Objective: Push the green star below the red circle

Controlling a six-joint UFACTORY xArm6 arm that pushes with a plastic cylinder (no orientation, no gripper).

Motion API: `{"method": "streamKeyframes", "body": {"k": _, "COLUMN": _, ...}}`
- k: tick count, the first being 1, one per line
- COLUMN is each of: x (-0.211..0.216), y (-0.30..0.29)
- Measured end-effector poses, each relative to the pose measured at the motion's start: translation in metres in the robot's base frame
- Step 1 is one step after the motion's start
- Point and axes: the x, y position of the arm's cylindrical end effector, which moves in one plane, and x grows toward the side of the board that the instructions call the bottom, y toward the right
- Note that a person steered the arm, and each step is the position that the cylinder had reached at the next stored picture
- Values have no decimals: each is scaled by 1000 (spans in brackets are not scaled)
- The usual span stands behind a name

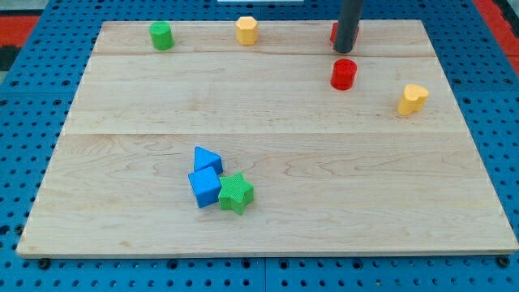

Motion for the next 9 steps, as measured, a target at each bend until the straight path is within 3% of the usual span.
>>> {"method": "streamKeyframes", "body": {"k": 1, "x": 1, "y": -24}}
{"method": "streamKeyframes", "body": {"k": 4, "x": 1, "y": -16}}
{"method": "streamKeyframes", "body": {"k": 5, "x": 9, "y": 47}}
{"method": "streamKeyframes", "body": {"k": 6, "x": 54, "y": 72}}
{"method": "streamKeyframes", "body": {"k": 8, "x": 64, "y": 2}}
{"method": "streamKeyframes", "body": {"k": 9, "x": 59, "y": 2}}
